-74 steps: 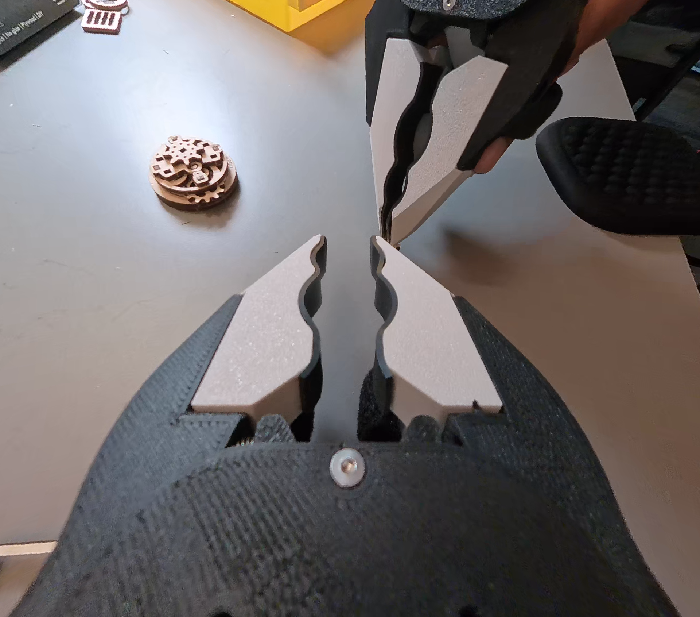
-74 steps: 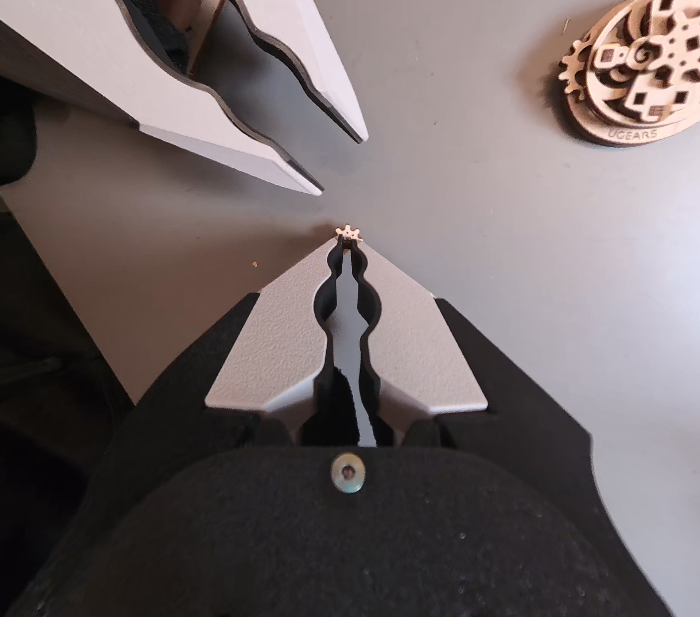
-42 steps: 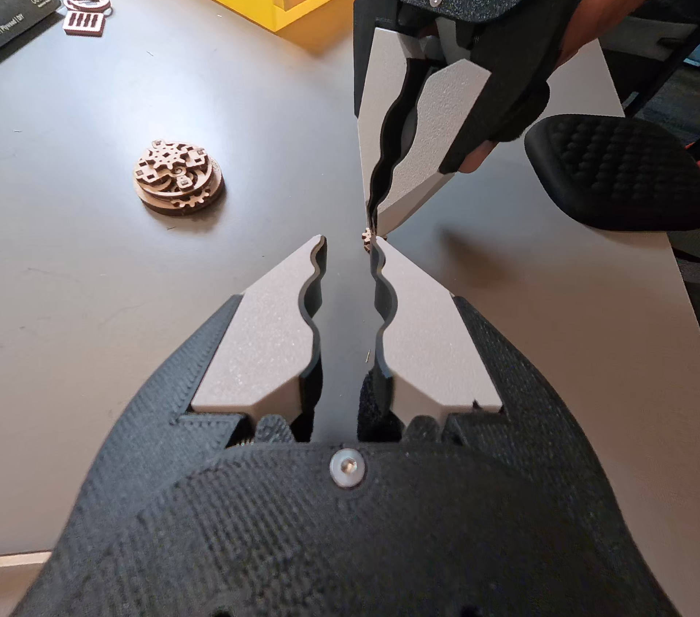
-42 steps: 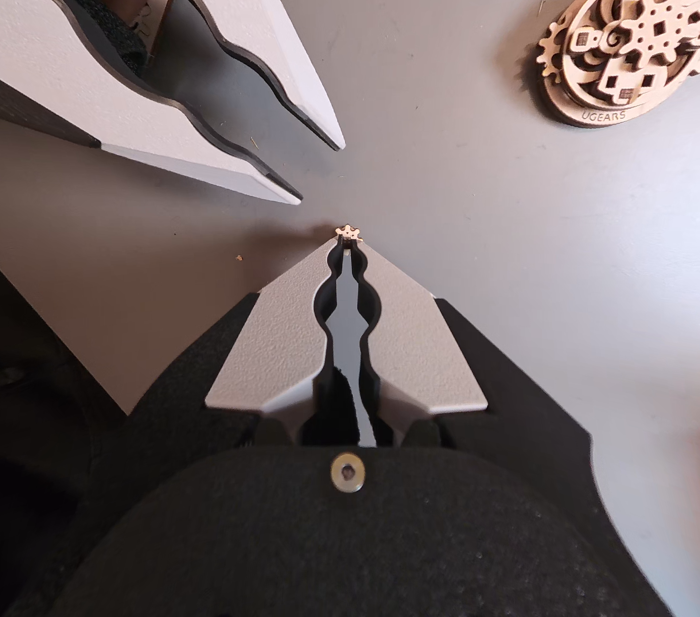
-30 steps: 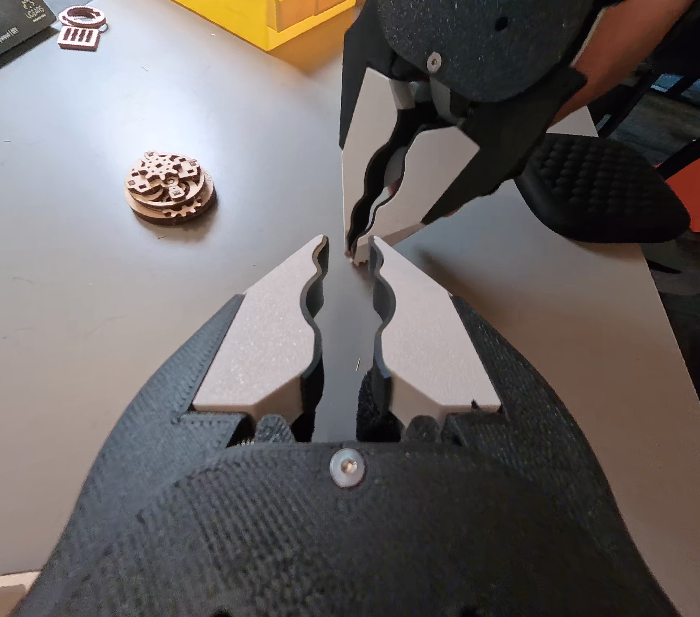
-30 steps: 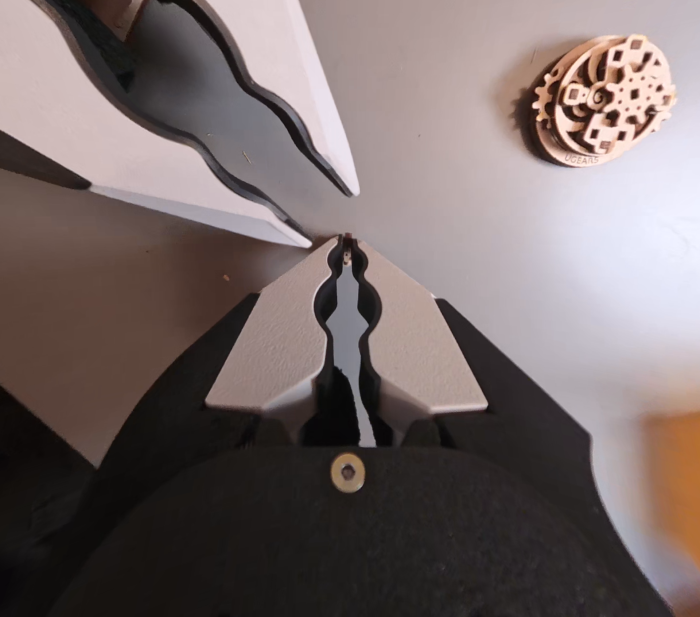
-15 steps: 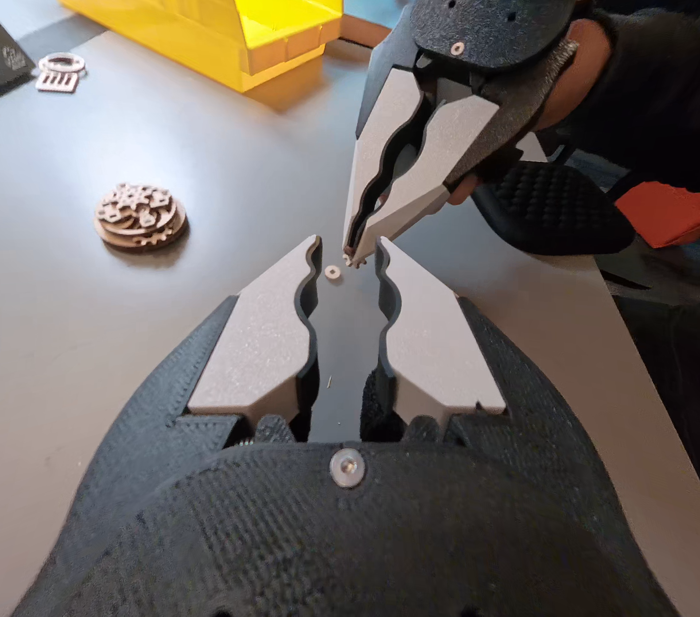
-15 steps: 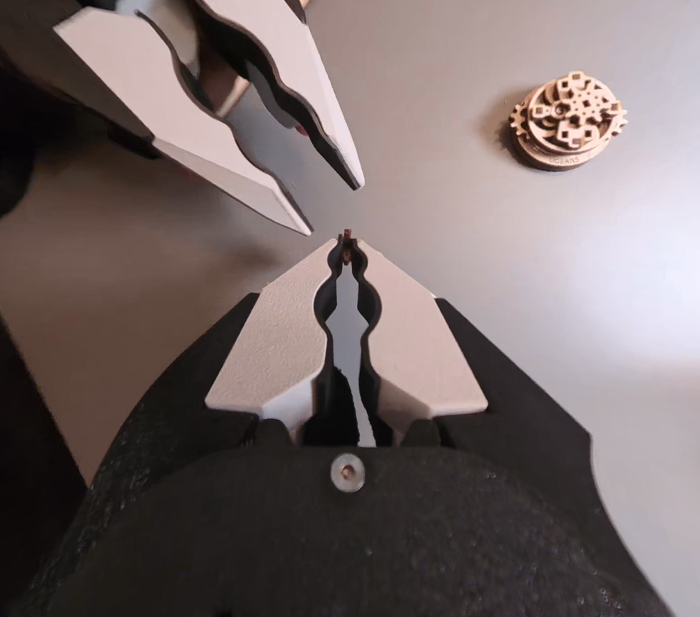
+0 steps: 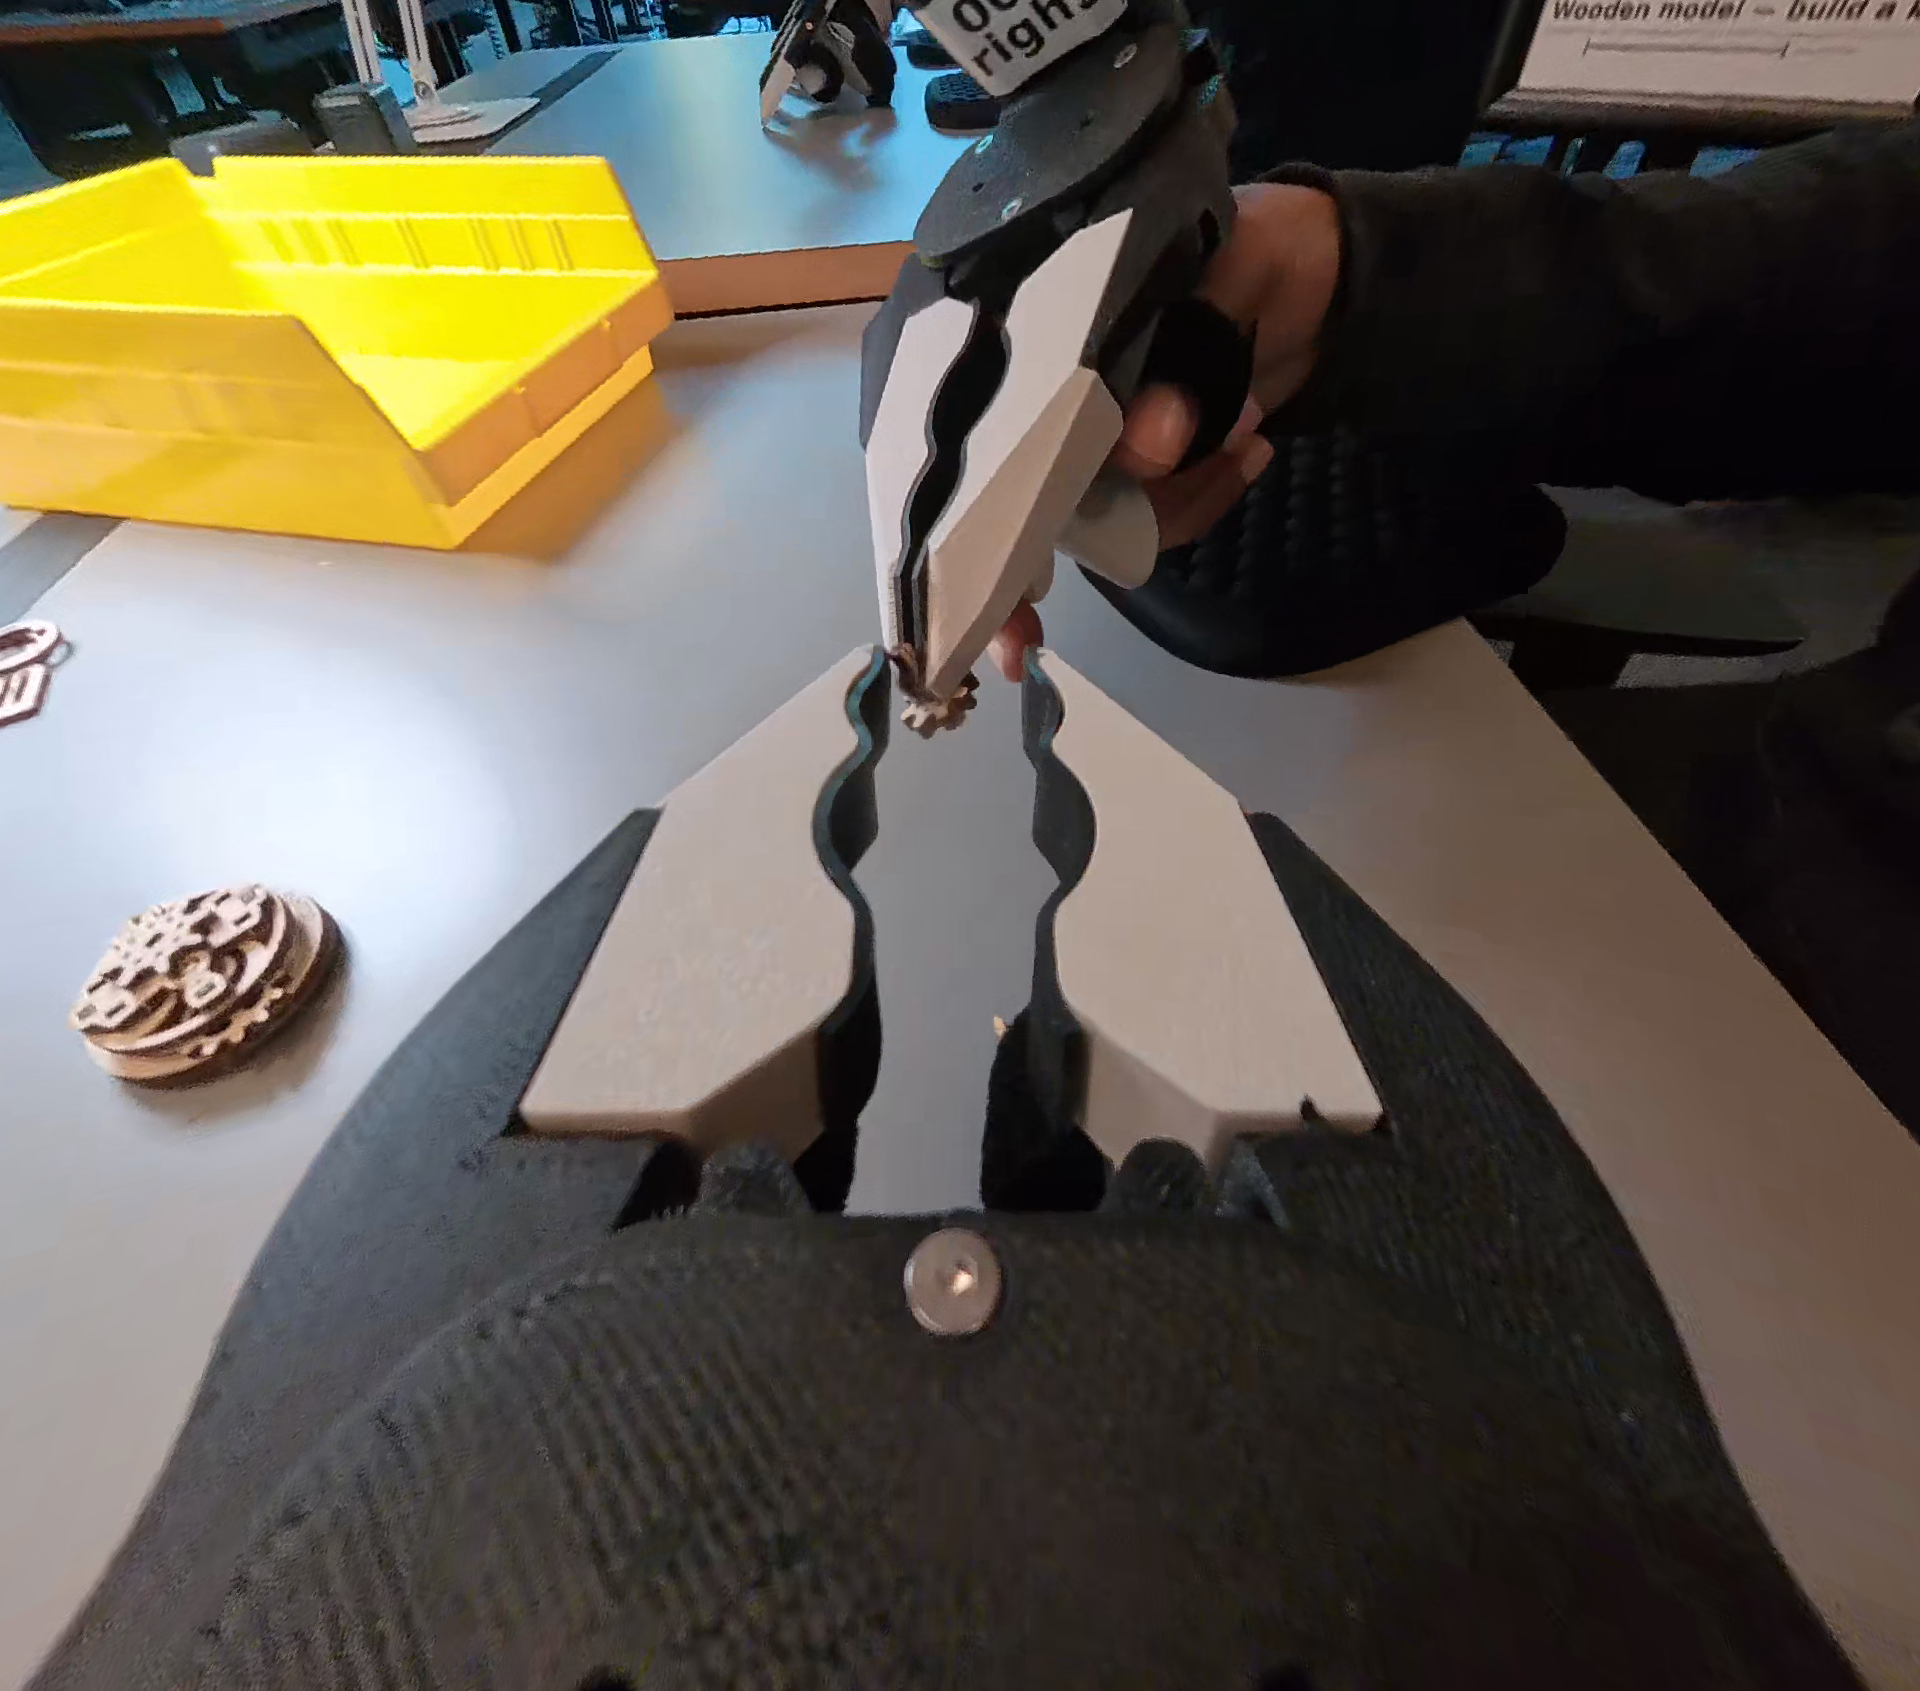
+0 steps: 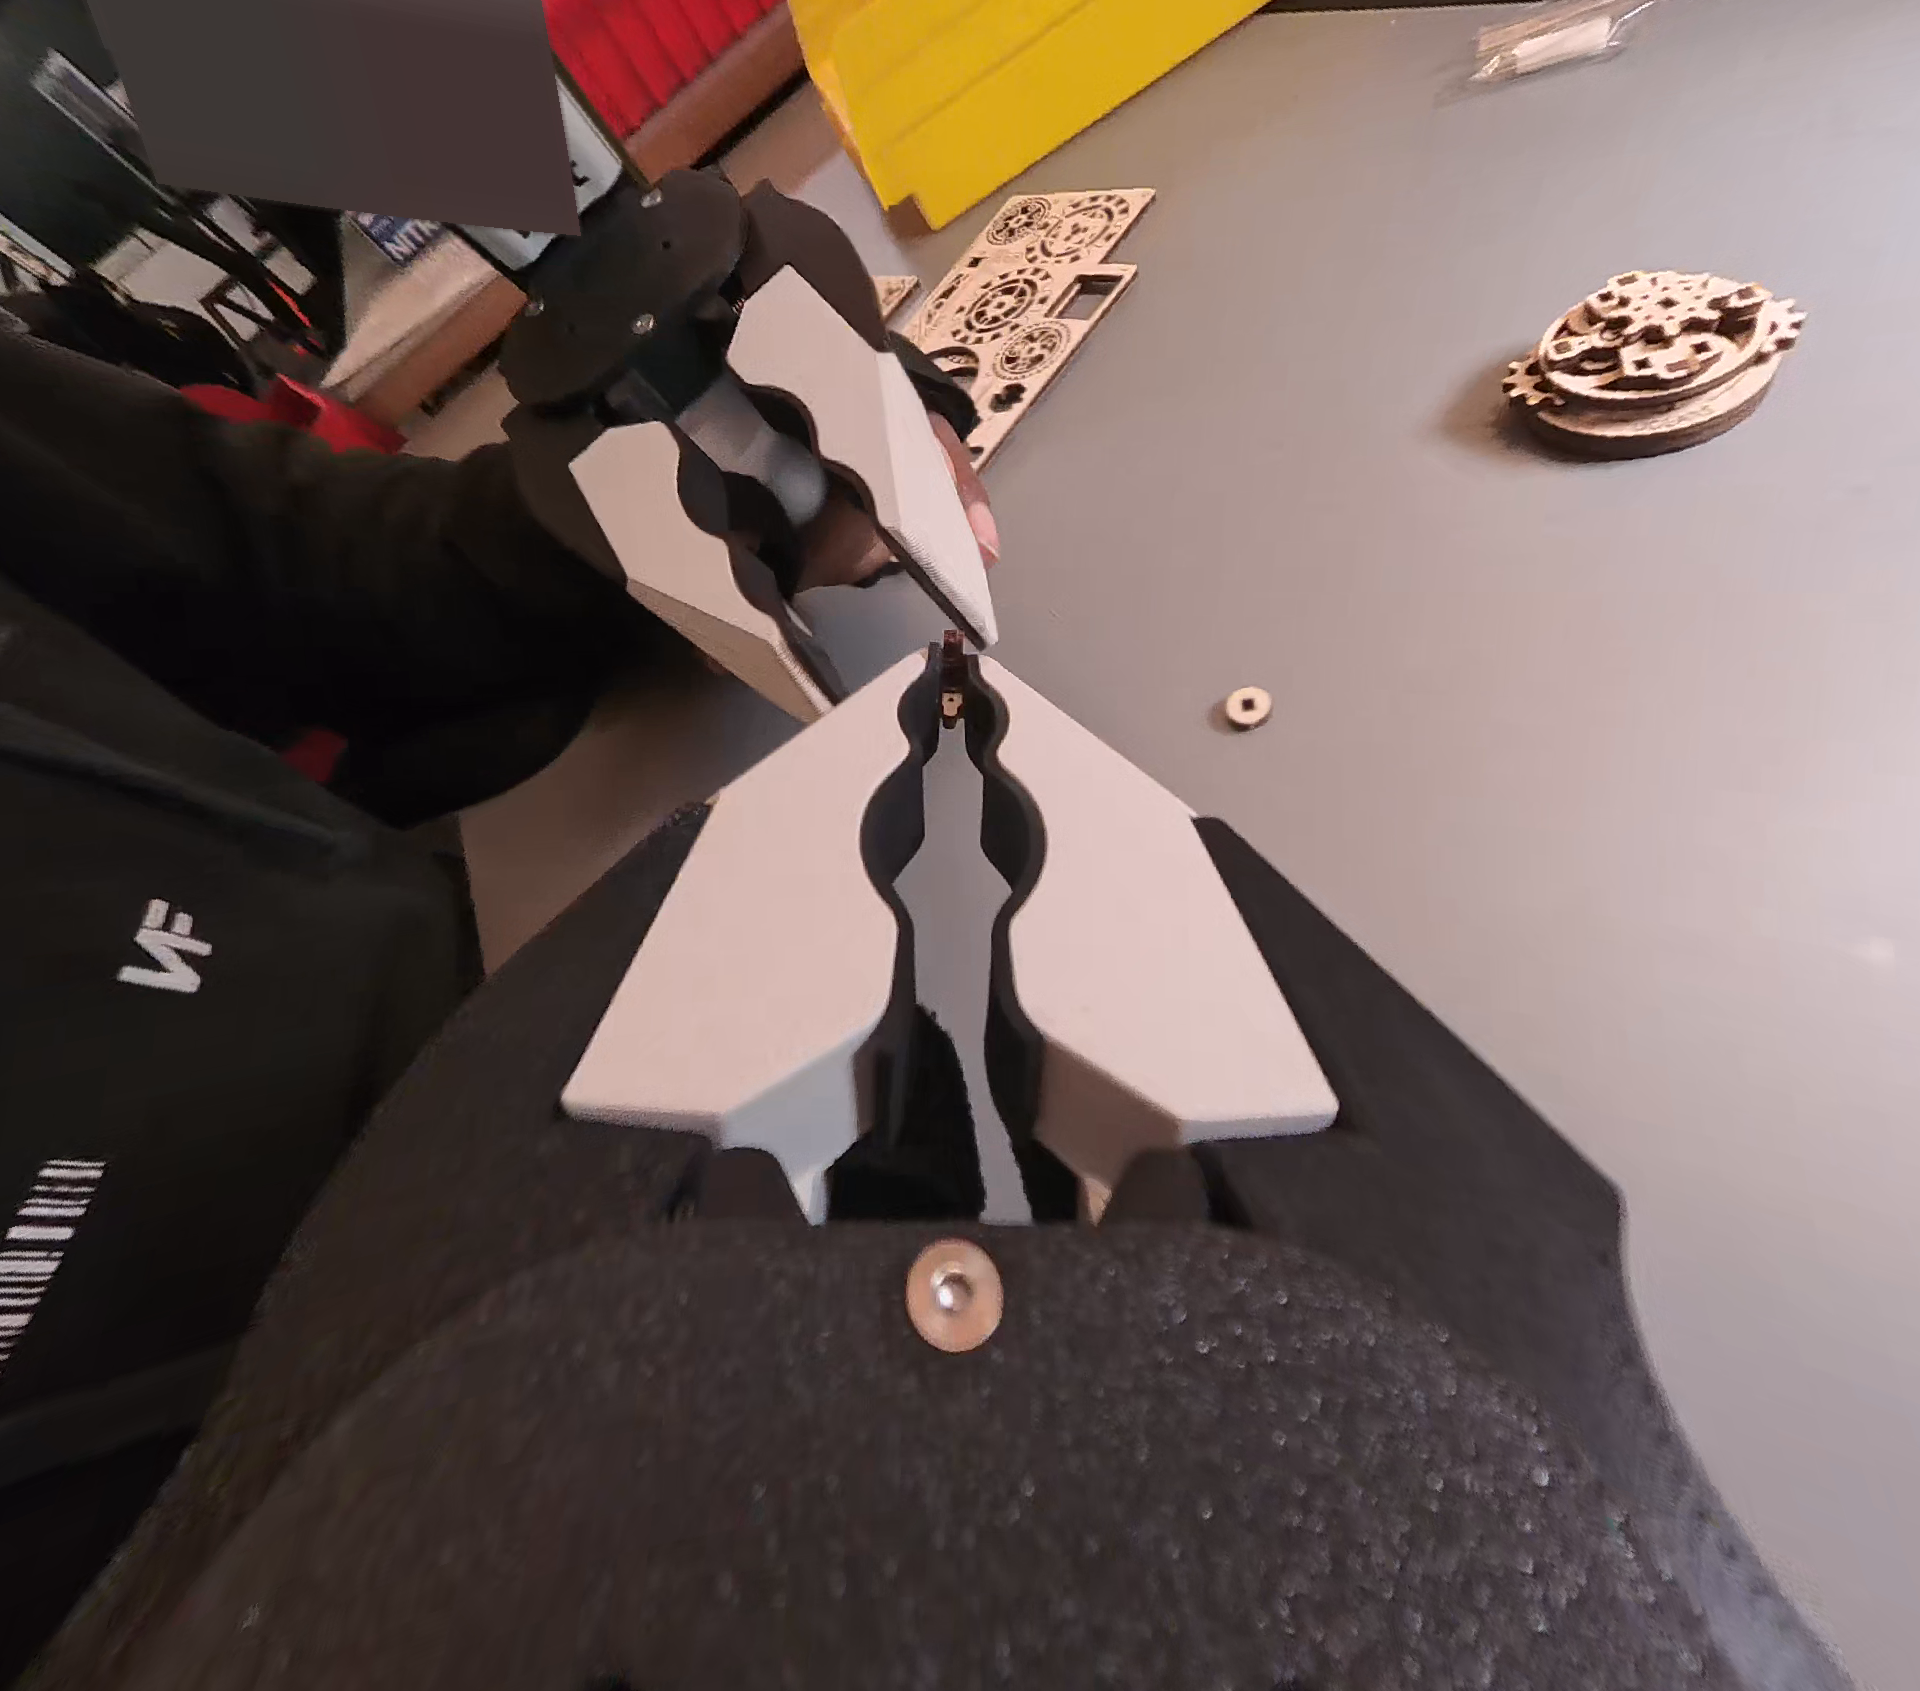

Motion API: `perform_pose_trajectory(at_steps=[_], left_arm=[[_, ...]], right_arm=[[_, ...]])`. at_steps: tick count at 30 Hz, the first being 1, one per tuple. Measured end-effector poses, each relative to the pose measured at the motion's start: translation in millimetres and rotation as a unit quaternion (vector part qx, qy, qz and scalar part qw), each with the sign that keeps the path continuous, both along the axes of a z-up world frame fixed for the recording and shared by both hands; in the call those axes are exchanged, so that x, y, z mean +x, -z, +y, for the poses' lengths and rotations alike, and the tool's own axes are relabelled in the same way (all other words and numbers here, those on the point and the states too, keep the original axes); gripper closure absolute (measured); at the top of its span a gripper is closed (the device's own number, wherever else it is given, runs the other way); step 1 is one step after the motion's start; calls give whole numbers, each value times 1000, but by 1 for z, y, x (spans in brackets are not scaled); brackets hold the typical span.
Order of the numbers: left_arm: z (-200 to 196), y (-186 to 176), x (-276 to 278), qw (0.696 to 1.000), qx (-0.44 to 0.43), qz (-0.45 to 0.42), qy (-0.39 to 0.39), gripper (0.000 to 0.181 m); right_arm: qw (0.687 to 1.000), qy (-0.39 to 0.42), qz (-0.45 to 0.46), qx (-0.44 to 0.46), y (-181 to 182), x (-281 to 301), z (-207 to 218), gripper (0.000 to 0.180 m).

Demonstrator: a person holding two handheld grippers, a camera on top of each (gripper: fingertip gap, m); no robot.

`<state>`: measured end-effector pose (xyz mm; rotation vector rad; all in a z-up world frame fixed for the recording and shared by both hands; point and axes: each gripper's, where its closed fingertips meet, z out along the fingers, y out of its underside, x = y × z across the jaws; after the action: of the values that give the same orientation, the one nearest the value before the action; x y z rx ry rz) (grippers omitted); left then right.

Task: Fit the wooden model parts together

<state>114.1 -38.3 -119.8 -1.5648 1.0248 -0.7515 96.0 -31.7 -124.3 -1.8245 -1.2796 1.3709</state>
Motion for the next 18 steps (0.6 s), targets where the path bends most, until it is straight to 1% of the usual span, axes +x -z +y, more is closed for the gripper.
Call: perform_pose_trajectory(at_steps=[2, 9, 18], left_arm=[[-1, 0, 0, 1000, 13, 10, -1, 166], [-8, -4, -1, 999, 26, 7, 27, 167], [-25, -3, 1, 996, 30, 8, 85, 167]], right_arm=[[1000, -3, 9, -12, -1, 2, -4, 179], [997, -38, 34, -53, -5, 1, -12, 179], [988, -142, 26, -60, -2, 4, -30, 178]])
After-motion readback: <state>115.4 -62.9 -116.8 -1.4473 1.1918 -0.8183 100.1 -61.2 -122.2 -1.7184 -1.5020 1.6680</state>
